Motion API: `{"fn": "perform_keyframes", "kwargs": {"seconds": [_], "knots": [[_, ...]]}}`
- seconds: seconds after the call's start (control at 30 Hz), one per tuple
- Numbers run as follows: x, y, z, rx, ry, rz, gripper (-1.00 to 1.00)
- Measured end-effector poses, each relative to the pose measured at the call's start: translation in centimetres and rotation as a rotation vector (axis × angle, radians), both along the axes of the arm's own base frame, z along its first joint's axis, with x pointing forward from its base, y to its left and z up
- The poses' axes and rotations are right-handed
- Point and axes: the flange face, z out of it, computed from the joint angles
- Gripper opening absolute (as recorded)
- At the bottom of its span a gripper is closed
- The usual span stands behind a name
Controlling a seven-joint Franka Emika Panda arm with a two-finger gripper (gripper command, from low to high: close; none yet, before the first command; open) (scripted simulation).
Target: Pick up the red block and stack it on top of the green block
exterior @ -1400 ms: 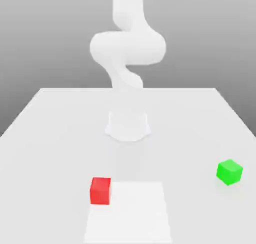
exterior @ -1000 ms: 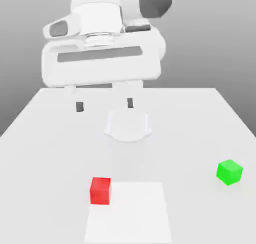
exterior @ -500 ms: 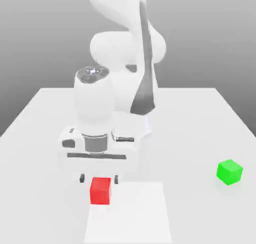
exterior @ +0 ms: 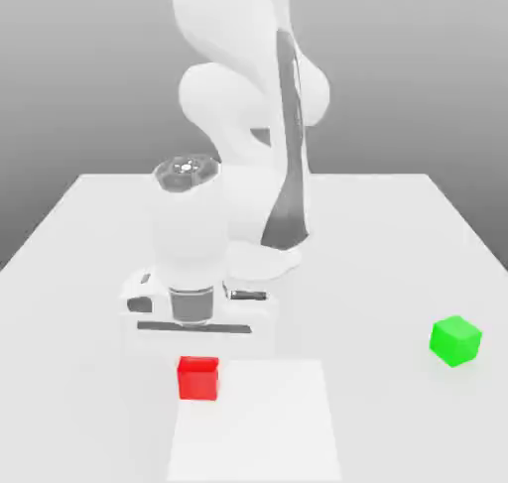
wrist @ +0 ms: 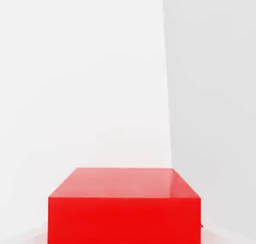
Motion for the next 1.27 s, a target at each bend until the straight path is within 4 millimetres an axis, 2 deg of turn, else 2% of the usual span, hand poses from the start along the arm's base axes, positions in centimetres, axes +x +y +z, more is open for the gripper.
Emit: {"fn": "perform_keyframes", "kwargs": {"seconds": [0.23, 0.27, 0.3, 0.37, 0.57, 0.73, 0.9, 0.97, 1.0, 1.13, 1.17, 1.27], "knots": [[-0.4, 0.1, 3.5, 0.003, 0.007, -0.016, -1.0], [-0.2, 0.6, 3.7, 0.004, 0.007, -0.029, -1.0], [0.2, 2.6, 3.9, 0.005, 0.007, -0.01, -1.0], [0.8, 7.8, 4.3, 0.005, 0.007, 0.054, -1.0], [0.3, 18.5, 5.3, 0.007, 0.007, 0.084, -1.0], [-2.6, 27.3, 6.1, 0.007, 0.007, 0.113, -1.0], [-7.6, 35.4, 7.0, 0.006, 0.008, 0.142, -1.0], [-9.8, 37.9, 7.1, 0.005, 0.008, 0.15, -1.0], [-10.1, 38.4, 6.5, 0.004, 0.007, 0.146, -1.0], [-10.0, 38.4, 2.5, 0.004, 0.007, 0.128, -1.0], [-10.0, 38.4, 1.5, 0.004, 0.007, 0.127, 1.0], [-10.0, 38.4, 1.5, 0.004, 0.007, 0.127, 1.0]]}}
